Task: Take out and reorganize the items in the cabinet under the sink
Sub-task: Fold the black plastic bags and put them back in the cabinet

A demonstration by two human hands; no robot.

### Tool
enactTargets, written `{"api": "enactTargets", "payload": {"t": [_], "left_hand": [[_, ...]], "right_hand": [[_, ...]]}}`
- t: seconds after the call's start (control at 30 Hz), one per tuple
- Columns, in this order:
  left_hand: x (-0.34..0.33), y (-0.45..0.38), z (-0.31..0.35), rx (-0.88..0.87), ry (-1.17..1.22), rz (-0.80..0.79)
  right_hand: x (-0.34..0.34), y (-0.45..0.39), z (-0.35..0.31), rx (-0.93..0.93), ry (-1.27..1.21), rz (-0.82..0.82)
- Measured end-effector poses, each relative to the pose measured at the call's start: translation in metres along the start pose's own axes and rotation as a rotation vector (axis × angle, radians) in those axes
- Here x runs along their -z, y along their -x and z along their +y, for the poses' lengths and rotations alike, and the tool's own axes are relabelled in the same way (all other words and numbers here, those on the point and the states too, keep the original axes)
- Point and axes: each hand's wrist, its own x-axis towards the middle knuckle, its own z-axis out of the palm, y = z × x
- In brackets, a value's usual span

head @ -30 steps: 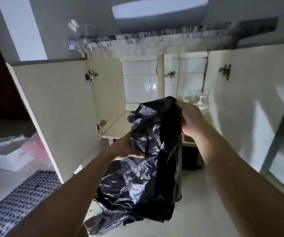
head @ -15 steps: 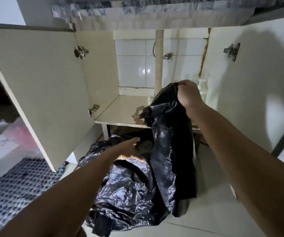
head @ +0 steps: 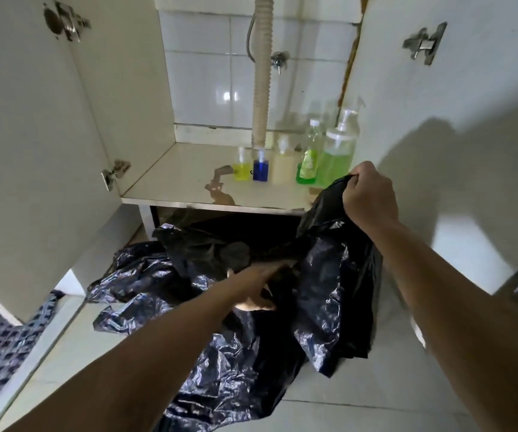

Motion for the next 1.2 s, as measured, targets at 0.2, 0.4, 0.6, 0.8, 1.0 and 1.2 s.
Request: {"api": "enactTargets", "payload": {"t": [0.2,0.4,0.6,0.8,1.0,1.2], "left_hand": [[-0.047,0.013,-0.055,0.302,-0.347,-0.345],[-0.057,0.066,-0.126,0.587,-0.421,-0.495],[-0.008,0.078,-0.148,0.737,-0.195,-0.523],[0.065,0.041,-0.071,0.41,0.213,-0.046],[0.112,0.043,-0.024,0.191,0.581,0.292],[0.138,0.063,0.025,0.061,0.697,0.154]], "right_hand": [[-0.046,0.01,0.019,0.038,0.093,-0.148],[-0.092,0.018,0.023,0.044,0.031,-0.342],[-0.095,0.009,-0.005,0.056,-0.192,-0.349],[-0.05,0.002,-0.041,0.035,-0.508,-0.265],[0.044,0.009,-0.07,-0.155,-1.072,-0.383],[0.096,0.018,-0.066,-0.211,-1.367,-0.359]]}}
